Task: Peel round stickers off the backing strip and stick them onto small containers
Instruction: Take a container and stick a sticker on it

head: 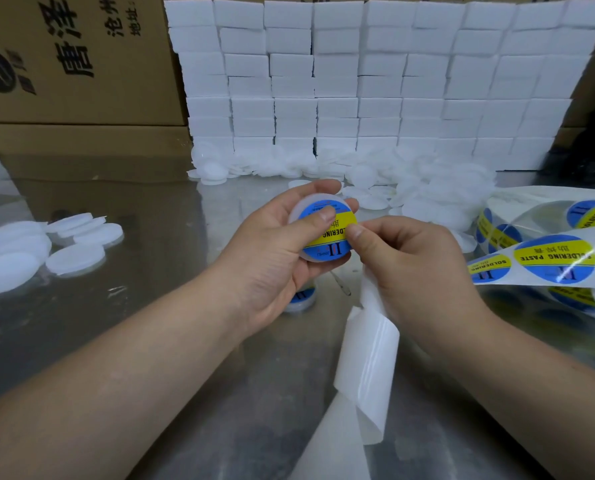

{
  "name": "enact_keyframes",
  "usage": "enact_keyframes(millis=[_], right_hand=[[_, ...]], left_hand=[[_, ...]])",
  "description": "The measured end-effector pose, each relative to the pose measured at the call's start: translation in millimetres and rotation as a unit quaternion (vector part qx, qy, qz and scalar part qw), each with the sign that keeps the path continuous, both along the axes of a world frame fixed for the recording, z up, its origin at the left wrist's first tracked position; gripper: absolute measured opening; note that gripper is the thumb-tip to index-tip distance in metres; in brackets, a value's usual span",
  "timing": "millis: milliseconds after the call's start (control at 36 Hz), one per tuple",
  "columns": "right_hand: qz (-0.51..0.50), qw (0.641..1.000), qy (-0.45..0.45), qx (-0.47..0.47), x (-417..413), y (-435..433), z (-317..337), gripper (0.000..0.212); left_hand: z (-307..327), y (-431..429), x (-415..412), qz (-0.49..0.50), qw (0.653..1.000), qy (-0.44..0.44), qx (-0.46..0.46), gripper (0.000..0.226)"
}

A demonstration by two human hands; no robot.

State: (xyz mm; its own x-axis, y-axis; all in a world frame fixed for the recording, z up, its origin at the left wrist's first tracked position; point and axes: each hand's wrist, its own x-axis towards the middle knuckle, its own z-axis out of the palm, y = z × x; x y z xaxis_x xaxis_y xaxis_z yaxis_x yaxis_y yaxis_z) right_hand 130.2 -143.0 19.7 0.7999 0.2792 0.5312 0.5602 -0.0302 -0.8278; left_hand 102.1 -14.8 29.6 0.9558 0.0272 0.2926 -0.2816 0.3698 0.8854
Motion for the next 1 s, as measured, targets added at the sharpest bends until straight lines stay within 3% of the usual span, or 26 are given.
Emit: enact_keyframes(millis=[444, 722, 889, 1000], right_hand=[[-0.031, 0.999, -0.013, -0.033, 2, -1, -2, 0.023], [-0.065, 0.996, -0.015, -0.055, 4, -2, -3, 0.023], [-0.142, 0.988, -0.014, -0.062, 7, -4, -3, 0.062], [-0.088, 0.996, -0.01, -0.03, 1, -2, -2, 0.069]], left_hand=[[1, -4, -4, 0.046, 0.998, -0.003, 0.044, 0.025], [4, -11, -15, 0.129, 0.965, -0.106, 0.2, 0.03], [7, -11, -20, 0.129, 0.967, -0.116, 0.186, 0.031], [9, -9, -21, 0.174, 0.963, -0.103, 0.179, 0.027]])
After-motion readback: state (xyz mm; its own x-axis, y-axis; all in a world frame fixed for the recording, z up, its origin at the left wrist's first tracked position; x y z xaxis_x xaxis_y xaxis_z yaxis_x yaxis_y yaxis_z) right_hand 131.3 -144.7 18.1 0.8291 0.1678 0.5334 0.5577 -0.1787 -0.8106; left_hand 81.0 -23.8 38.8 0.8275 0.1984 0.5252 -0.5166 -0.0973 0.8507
